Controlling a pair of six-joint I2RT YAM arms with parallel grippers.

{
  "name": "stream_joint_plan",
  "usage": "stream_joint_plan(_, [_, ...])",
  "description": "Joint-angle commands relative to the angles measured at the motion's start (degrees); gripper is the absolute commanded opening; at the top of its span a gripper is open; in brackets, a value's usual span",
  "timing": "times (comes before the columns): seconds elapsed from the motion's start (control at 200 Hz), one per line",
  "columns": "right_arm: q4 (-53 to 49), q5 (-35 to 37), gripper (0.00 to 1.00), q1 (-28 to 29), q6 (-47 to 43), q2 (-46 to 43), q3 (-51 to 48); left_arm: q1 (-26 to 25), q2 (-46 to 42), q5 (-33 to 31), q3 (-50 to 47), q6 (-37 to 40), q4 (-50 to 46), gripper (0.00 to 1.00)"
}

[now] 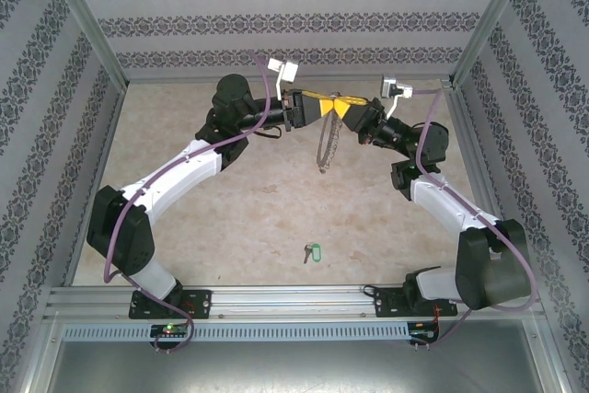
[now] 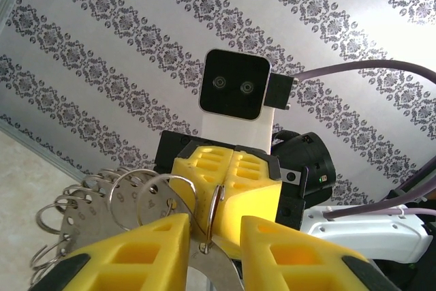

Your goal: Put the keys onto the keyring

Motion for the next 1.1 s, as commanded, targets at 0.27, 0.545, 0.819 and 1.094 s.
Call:
stream_joint_plan(0.27, [3.56,-0.89,0.0,0.0,0.72,-0.04,1.64,-0.89,0.11,0.64,1.23,1.36,2.36,0.0])
stream_joint_plan(0.545, [1.77,-2.18,0.48,-5.83,2.77,-4.55,-2.82,-0.95,-2.51,2.05,6.44,18.66,-18.83,0.0])
stream_joint_plan(0.819, [-5.52,-5.8,0.5,-8.21,1.04,-11.66,-6.61,-0.91,-3.34,3.39,14.96,41.65,-45.37,0.0])
stream_joint_plan(1.094, [-6.73,-8.02,0.48,-8.27,1.0,-13.46,-10.19,-1.0,-7.19,1.25,12.45,51.26,-47.38,0.0])
